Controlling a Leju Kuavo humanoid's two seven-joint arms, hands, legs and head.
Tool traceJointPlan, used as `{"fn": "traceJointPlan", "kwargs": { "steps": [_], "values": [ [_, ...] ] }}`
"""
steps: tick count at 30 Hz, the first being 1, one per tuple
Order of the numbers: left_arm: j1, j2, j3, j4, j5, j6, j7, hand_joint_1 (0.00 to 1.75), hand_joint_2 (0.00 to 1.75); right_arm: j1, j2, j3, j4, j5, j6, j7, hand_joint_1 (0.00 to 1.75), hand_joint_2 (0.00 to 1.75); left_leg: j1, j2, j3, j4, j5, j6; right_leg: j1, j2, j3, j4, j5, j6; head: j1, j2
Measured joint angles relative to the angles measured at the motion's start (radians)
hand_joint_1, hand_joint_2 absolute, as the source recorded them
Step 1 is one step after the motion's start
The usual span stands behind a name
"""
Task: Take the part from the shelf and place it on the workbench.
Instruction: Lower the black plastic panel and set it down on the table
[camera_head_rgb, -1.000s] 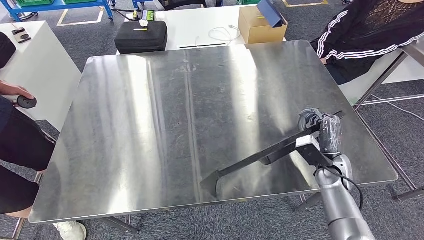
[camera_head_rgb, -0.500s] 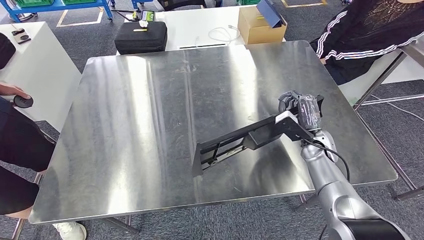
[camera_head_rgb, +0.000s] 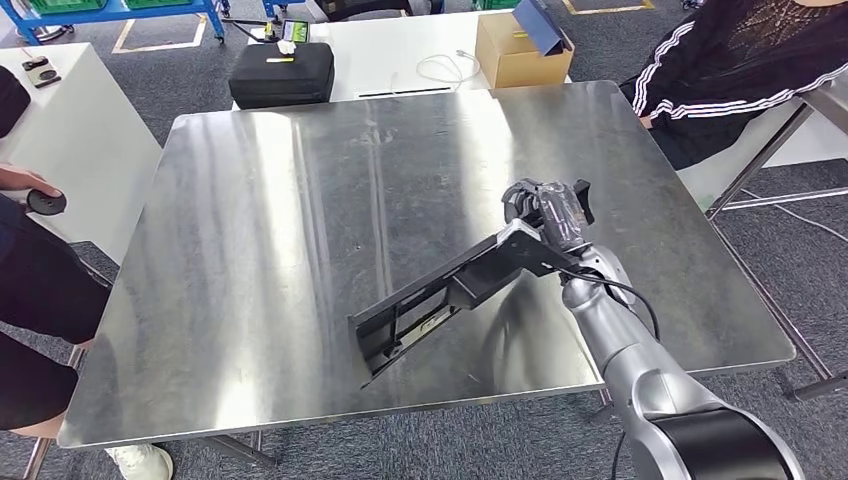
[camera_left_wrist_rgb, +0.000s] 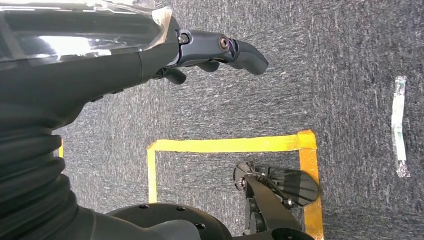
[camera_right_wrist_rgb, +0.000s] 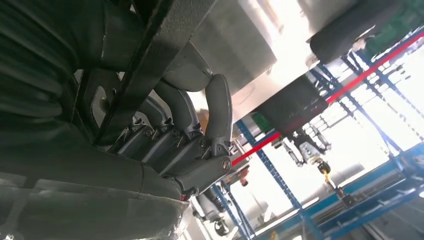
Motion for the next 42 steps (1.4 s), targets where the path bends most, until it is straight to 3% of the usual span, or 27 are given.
{"fn": "traceJointPlan", "kwargs": {
  "steps": [10,17,21,28,42],
  "values": [
    [0.0,0.003,0.0,0.0,0.0,0.0,0.001,0.0,1.75,-0.02,0.025,0.034,0.031,0.006,-0.009,0.018,1.75,1.75,-0.001,-0.001,0.0,0.0,0.0,0.0,0.0,0.0,0.0,0.0,0.0,0.0,0.0,0.0],
    [0.0,0.005,0.0,0.0,-0.002,0.004,0.0,0.0,1.75,-0.066,0.004,0.037,0.068,0.03,-0.094,0.196,1.75,1.75,-0.001,-0.001,0.0,0.0,0.0,0.0,-0.001,-0.001,0.0,0.0,0.0,0.0,0.0,0.0],
    [0.001,0.006,0.0,0.0,-0.006,0.005,0.0,0.0,1.75,-0.096,-0.034,0.027,0.092,0.031,-0.114,0.237,1.75,1.75,-0.001,-0.002,-0.001,0.0,0.0,0.0,-0.001,-0.001,0.0,0.0,0.0,0.0,0.0,0.0],
    [0.0,0.007,-0.001,0.0,-0.008,0.005,0.0,0.0,1.75,-0.106,-0.069,0.015,0.117,0.036,-0.121,0.251,1.75,1.75,-0.001,-0.002,-0.001,0.001,0.0,0.0,-0.001,-0.001,-0.001,0.0,0.0,0.0,0.0,0.0],
    [0.0,0.009,-0.001,0.0,-0.015,0.008,0.0,0.0,1.75,-0.112,-0.077,0.004,0.135,0.067,-0.116,0.247,1.75,1.75,-0.001,-0.002,-0.001,0.0,0.0,0.0,-0.001,-0.001,-0.001,0.0,0.0,0.0,0.0,0.0]
  ]
}}
